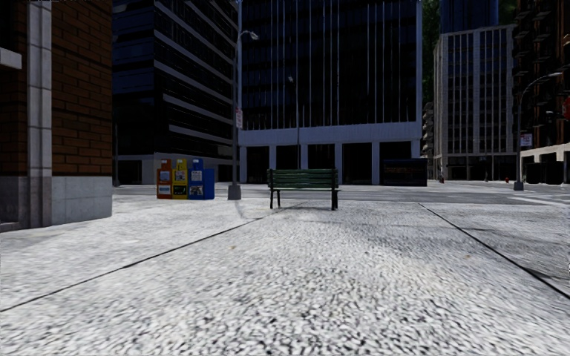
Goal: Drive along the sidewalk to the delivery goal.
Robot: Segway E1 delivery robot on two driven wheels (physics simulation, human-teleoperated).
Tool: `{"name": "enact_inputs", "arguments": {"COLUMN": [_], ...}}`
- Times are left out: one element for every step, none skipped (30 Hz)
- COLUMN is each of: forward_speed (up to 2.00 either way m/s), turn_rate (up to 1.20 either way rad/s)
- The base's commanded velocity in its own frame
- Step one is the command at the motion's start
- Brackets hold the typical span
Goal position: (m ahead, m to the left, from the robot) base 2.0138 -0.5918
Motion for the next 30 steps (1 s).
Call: {"name": "enact_inputs", "arguments": {"forward_speed": [1.31, 1.31, 1.31, 1.31, 1.31, 1.31, 1.31, 1.31, 1.31, 1.31, 1.29, 1.27, 1.27, 1.24, 1.23, 1.23, 1.23, 1.23, 1.23, 1.23, 1.23, 1.23, 1.23, 1.23, 1.23, 1.22, 1.21, 1.20, 1.20, 1.20], "turn_rate": [-0.43, -0.43, -0.43, -0.43, -0.43, -0.43, -0.43, -0.43, -0.43, -0.43, -0.45, -0.46, -0.46, -0.61, -0.68, -0.72, -0.76, -0.77, -0.78, -0.78, -0.78, -0.78, -0.78, -0.78, -0.78, -0.78, -0.78, -0.78, -0.78, -0.78]}}
